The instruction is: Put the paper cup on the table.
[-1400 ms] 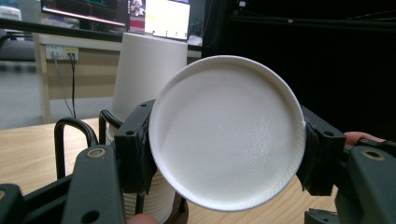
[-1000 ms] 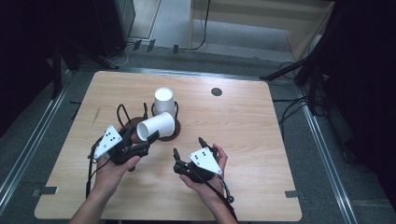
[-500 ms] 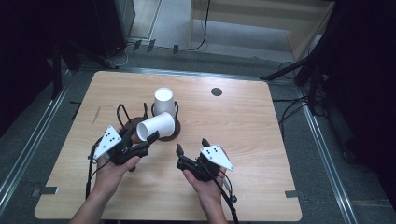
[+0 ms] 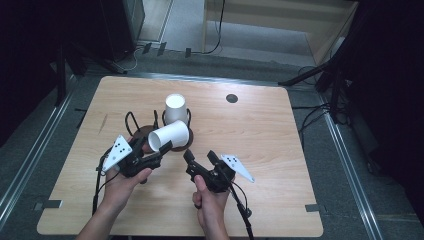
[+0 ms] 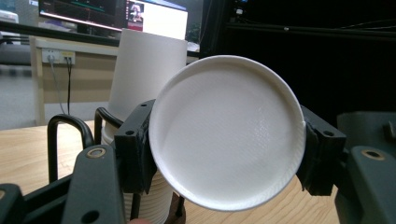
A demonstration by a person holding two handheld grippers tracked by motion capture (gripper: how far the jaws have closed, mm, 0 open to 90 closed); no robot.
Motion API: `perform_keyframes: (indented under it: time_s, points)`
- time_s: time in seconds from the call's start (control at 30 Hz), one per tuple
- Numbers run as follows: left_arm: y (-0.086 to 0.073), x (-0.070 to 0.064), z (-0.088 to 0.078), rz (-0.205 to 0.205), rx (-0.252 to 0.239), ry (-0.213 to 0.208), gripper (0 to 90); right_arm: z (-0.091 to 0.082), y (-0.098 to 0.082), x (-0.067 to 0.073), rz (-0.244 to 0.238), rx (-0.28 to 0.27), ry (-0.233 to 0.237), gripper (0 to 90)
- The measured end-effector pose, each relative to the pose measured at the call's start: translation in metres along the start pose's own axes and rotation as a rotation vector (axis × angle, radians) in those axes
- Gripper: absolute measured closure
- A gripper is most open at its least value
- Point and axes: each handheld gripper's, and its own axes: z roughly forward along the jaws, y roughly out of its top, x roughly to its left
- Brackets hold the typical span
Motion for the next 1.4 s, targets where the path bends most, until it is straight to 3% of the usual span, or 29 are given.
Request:
perform_keyframes:
  time_s: [0.3,0.47,0.8,1.1,1.4]
  points:
    - [-0.005,-0.008,0.003,0.012,0.007,-0.017,34.2,0.003,0.002,0.001,0.243,0.012,0.049,11.1]
    - [-0.007,-0.011,0.005,0.018,0.012,-0.024,34.1,0.006,0.001,-0.004,0.441,0.045,0.09,10.2]
    - [-0.012,-0.02,0.009,0.029,0.026,-0.05,34.1,0.011,-0.001,-0.013,0.722,0.065,0.132,8.7]
    - [-0.015,-0.025,0.012,0.043,0.035,-0.062,34.1,0.022,-0.005,-0.015,0.873,0.108,0.154,7.7]
    - [-0.016,-0.029,0.013,0.043,0.038,-0.079,34.2,0.032,-0.008,-0.019,0.975,0.137,0.161,7.7]
